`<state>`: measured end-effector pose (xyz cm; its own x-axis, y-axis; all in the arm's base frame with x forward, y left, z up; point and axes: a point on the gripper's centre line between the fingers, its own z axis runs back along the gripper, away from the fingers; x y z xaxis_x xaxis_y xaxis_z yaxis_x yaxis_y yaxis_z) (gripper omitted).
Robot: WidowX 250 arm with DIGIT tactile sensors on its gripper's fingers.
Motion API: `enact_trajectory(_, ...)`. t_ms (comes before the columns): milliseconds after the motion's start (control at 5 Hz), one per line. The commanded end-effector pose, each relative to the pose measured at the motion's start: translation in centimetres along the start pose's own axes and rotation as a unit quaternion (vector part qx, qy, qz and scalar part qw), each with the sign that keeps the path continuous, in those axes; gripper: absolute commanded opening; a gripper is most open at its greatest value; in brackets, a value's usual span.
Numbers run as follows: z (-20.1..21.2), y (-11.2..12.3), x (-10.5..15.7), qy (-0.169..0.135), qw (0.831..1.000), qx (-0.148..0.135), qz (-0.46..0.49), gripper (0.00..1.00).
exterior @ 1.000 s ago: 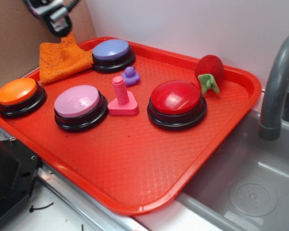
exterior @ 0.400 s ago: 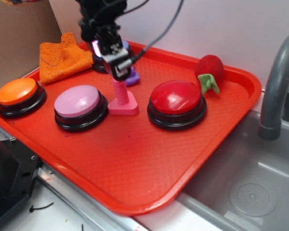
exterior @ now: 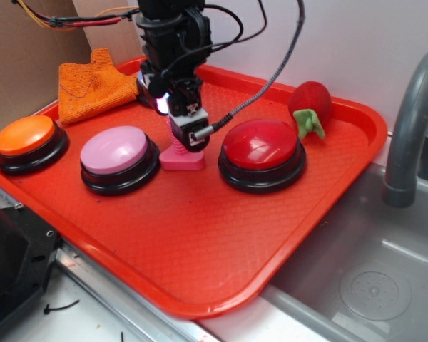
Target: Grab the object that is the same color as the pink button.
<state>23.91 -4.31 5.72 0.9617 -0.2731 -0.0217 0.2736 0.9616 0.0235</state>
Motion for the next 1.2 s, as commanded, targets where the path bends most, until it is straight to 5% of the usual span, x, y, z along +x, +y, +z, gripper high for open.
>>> enact_trajectory(0,-1.5,0.9,0.1,0.002,1.0,0.013,-0.007,0.93)
enact_trajectory(200,-1.7,0.7,0.0,-0.005,1.0,0.008,-0.011,0.0)
enact_trajectory(600,-1.2,1.1,0.2,-0.011,1.0,-0.002,-0.01,0.0)
enact_trajectory(1000,5.9,1.6,0.3,-0.023,0.997,-0.003,0.072,0.0)
